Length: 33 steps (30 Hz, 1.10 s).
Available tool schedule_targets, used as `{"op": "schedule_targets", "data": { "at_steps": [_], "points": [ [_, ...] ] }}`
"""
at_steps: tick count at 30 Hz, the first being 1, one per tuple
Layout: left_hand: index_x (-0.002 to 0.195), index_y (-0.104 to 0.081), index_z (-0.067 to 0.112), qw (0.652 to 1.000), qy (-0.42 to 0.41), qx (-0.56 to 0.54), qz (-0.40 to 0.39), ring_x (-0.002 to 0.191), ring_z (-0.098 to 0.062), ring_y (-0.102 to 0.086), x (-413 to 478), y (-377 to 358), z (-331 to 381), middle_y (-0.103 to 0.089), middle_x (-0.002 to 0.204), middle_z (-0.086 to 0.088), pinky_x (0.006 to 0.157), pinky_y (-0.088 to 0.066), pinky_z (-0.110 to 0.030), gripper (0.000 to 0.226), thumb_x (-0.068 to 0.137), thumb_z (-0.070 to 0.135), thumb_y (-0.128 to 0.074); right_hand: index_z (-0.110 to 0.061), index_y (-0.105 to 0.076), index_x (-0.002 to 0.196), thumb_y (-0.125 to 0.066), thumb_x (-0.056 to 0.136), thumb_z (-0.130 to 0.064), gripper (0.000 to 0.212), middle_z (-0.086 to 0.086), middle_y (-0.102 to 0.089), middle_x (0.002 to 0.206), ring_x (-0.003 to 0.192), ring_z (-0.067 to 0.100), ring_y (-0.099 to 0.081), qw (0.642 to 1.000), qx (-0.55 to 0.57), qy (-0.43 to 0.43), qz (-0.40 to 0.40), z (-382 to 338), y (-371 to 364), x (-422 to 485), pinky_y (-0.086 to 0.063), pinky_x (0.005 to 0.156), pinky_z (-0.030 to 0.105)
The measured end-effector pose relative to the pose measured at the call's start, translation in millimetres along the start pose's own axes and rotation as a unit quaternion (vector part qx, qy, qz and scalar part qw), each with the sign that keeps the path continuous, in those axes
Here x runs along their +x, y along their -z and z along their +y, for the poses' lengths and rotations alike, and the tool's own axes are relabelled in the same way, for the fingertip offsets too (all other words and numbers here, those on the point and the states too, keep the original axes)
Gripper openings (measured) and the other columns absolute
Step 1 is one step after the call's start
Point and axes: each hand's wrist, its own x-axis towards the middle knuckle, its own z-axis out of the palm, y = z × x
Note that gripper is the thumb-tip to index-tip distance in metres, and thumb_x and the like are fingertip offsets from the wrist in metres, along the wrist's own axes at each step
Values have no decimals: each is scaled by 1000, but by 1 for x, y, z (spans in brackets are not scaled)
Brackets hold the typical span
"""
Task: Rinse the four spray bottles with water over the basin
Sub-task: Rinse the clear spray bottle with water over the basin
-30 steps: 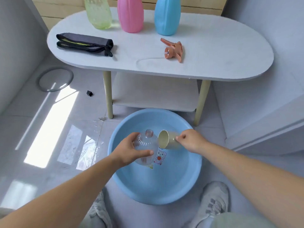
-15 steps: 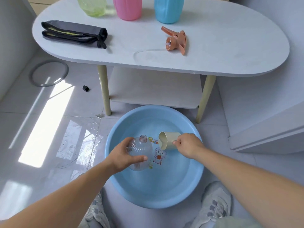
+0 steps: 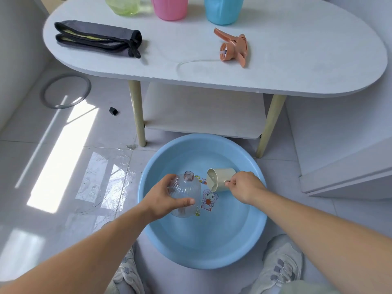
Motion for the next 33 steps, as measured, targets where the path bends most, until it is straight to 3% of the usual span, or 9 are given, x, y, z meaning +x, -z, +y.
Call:
{"op": "schedule_targets", "data": {
  "at_steps": [3, 12, 14, 16, 18, 20, 22, 28, 33],
  "points": [
    [127, -52, 33, 1000, 2, -3, 2, 111, -10, -66, 1, 1, -3, -66, 122, 9, 94, -50, -27, 81, 60, 41, -98, -18, -42, 58, -50, 100, -37, 47, 4, -51, 70, 72, 27, -49, 1000, -1, 1, 1, -2, -1, 1, -35, 57, 31],
    [130, -51, 29, 1000, -2, -6, 5, 109, -8, -67, 2, 4, -5, -67, 121, 8, 89, -50, -21, 80, 66, 33, -99, -16, -40, 56, -58, 96, -40, 50, 0, -42, 58, 53, 19, -41, 992, 117, -53, -12, -1, 1, 4, -30, 50, 28],
    [129, -49, 30, 1000, -5, -11, 10, 105, -4, -66, 0, 6, -2, -67, 118, 7, 83, -50, -15, 78, 67, 31, -98, -14, -51, 62, -62, 93, -43, 43, 6, -51, 62, 55, 24, -48, 982, 179, -59, -16, 1, 4, 4, -40, 57, 29],
    [128, -46, 31, 1000, -6, -21, 11, 105, -3, -65, -3, 9, 2, -66, 118, 6, 80, -50, -13, 81, 66, 32, -99, -11, -64, 70, -64, 91, -44, 40, 14, -69, 78, 73, 34, -67, 968, 245, -57, -14, 5, 6, 2, -56, 76, 39],
    [129, -46, 32, 999, -15, -27, 16, 109, -7, -66, -5, 12, 7, -66, 121, 3, 84, -50, -18, 91, 57, 45, -99, -9, -69, 78, -65, 93, -40, 35, 9, -72, 86, 83, 30, -72, 950, 309, -46, -12, 8, 11, -5, -57, 93, 45],
    [131, -47, 33, 999, -27, -23, 23, 112, -9, -64, -7, 18, 13, -64, 123, 4, 89, -49, -22, 98, 49, 53, -98, -8, -68, 77, -65, 95, -34, 31, 4, -67, 81, 77, 22, -69, 932, 361, -33, -8, 10, 18, -11, -55, 98, 45],
    [131, -47, 32, 999, -40, -12, 23, 113, -10, -62, -9, 25, 23, -63, 124, 5, 90, -47, -21, 96, 53, 45, -102, -4, -67, 79, -65, 95, -30, 30, 6, -64, 80, 76, 21, -68, 917, 398, -24, 0, 11, 28, -19, -54, 100, 46],
    [133, -45, 27, 996, -87, 10, 31, 115, -16, -61, -18, 52, 65, -61, 125, 1, 96, -49, -28, 102, 51, 47, -103, 3, -63, 82, -61, 99, -22, 30, 14, -60, 83, 79, 24, -67, 887, 459, 40, 35, 3, 81, -66, -59, 81, 23],
    [135, -43, 31, 990, -132, 38, 26, 115, -6, -58, -37, 57, 107, -60, 123, 10, 101, -45, -23, 99, 57, 47, -101, 12, -64, 86, -61, 98, -23, 37, 22, -65, 94, 83, 25, -72, 864, 490, 92, 69, 3, 122, -108, -59, 86, 32]
  ]
}}
